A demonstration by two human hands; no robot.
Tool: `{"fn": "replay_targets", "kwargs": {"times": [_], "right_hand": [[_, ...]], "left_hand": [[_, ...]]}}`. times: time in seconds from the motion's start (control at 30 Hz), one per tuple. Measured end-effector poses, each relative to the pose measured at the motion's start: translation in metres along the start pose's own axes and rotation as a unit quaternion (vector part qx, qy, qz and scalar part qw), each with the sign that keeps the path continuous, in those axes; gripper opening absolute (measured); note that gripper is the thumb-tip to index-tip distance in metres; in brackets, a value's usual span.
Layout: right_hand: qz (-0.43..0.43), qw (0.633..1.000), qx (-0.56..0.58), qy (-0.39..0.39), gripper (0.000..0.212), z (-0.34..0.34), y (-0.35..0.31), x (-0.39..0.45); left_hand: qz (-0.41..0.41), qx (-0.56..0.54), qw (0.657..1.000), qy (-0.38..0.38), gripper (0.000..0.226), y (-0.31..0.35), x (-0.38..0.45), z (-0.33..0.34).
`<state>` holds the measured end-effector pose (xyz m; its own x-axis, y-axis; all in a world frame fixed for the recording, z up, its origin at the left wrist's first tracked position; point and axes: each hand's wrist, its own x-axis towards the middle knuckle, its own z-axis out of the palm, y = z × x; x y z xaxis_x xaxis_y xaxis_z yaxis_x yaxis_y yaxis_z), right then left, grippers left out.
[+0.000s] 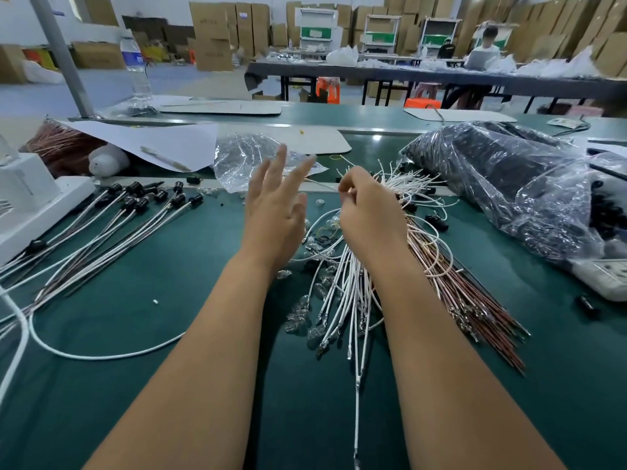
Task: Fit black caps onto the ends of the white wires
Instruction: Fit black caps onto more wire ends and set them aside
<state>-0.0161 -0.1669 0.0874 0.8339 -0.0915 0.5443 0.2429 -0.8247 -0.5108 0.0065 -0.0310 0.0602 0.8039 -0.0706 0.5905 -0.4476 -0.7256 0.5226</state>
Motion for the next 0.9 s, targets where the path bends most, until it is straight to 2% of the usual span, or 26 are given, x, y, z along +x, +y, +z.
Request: {"fn": "replay_targets", "kwargs": {"times": [0.07,0.13,0.27,0.37,0.47,0.6,0.77,0.9], "right_hand": [[-0.026,0.999,-0.005,0.02,0.016,0.001,0.001,-0.001],[-0.019,0.998,-0.014,0.061,0.018,0.0,0.004,0.001],[0.071,0.99,-0.028,0.122,0.015,-0.003,0.014,0.005],[0.078,0.989,-0.07,0.106,0.019,-0.002,0.016,0.004],[0.003,0.992,-0.114,0.061,0.028,0.003,0.011,0.002],[-0.075,0.989,-0.13,0.009,0.018,0.014,0.005,-0.004],[0.002,0.994,-0.108,-0.002,0.021,0.011,0.013,0.0],[0.023,0.996,-0.086,-0.013,0.024,0.008,0.014,0.001]], "left_hand": [[0.014,0.054,0.998,0.006,0.031,-0.004,0.0,0.0],[0.011,0.05,0.999,0.013,0.023,-0.008,0.001,0.0],[-0.038,-0.076,0.996,-0.014,0.022,-0.015,0.001,-0.005],[-0.034,-0.088,0.995,-0.02,0.021,-0.017,0.001,-0.005],[-0.009,-0.106,0.994,-0.024,0.019,-0.012,0.001,-0.004],[0.006,-0.098,0.995,-0.016,0.017,-0.011,0.001,-0.003],[-0.022,-0.08,0.996,-0.021,0.019,-0.019,0.002,-0.003],[-0.037,-0.08,0.996,-0.027,0.018,-0.017,0.002,-0.002]]}}
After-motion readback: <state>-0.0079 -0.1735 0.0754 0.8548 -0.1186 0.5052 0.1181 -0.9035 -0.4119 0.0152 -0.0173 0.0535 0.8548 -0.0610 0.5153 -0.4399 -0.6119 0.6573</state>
